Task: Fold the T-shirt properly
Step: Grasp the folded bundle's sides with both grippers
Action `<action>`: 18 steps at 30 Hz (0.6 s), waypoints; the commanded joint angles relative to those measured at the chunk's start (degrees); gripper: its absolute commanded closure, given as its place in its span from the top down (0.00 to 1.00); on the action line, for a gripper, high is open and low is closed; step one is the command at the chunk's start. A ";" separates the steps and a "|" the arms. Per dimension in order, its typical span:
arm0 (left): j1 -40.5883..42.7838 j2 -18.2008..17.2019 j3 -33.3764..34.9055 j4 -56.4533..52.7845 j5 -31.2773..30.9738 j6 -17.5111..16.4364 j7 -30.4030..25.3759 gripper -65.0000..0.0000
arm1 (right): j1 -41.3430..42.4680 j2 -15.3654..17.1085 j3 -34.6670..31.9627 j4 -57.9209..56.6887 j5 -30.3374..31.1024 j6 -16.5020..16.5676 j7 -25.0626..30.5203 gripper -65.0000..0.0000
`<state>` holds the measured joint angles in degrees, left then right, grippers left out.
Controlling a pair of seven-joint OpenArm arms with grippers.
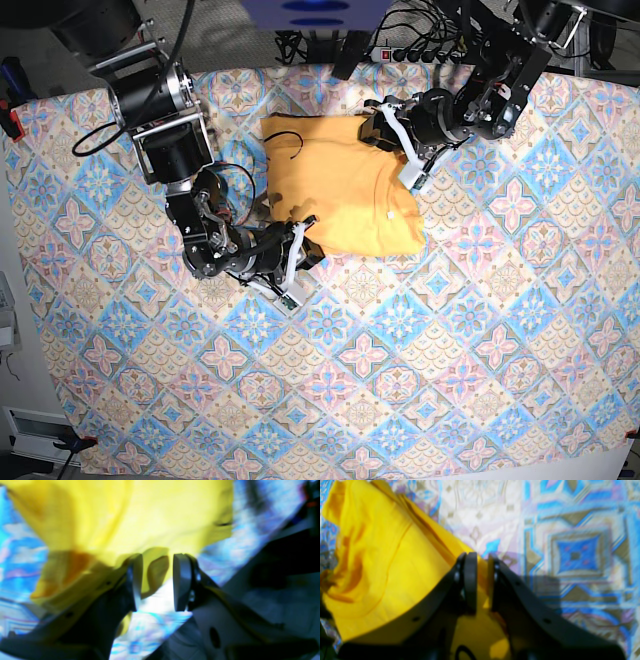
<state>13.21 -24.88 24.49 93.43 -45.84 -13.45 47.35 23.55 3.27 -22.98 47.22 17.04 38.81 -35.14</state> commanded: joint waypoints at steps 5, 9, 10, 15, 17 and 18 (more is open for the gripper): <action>-3.76 -0.13 1.40 -1.69 1.84 -0.48 -0.63 0.31 | 1.02 2.14 -0.01 0.91 0.85 0.36 0.54 0.12; -6.22 -0.04 1.49 -3.98 3.95 -0.48 -0.63 0.31 | -0.56 4.95 0.08 2.05 0.85 0.36 -0.95 0.12; -6.93 0.31 1.49 -4.86 4.31 -0.48 -0.63 0.31 | -0.56 5.48 0.26 2.76 0.85 0.36 -1.13 0.12; -10.71 2.51 1.49 -10.57 7.38 -0.57 -0.98 0.31 | -3.99 9.08 0.52 8.47 0.85 0.36 -3.15 0.12; -12.38 3.21 1.49 -12.06 9.32 -0.57 -1.07 0.31 | -5.57 10.67 0.52 11.64 0.94 0.36 -5.08 0.12; -13.17 3.92 1.49 -12.50 10.46 -0.57 -1.07 0.31 | -6.28 11.19 0.52 13.22 0.94 0.36 -5.88 0.12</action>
<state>0.89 -20.56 26.15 80.84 -36.93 -15.42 46.61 15.68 14.15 -22.76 59.51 17.15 38.79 -41.93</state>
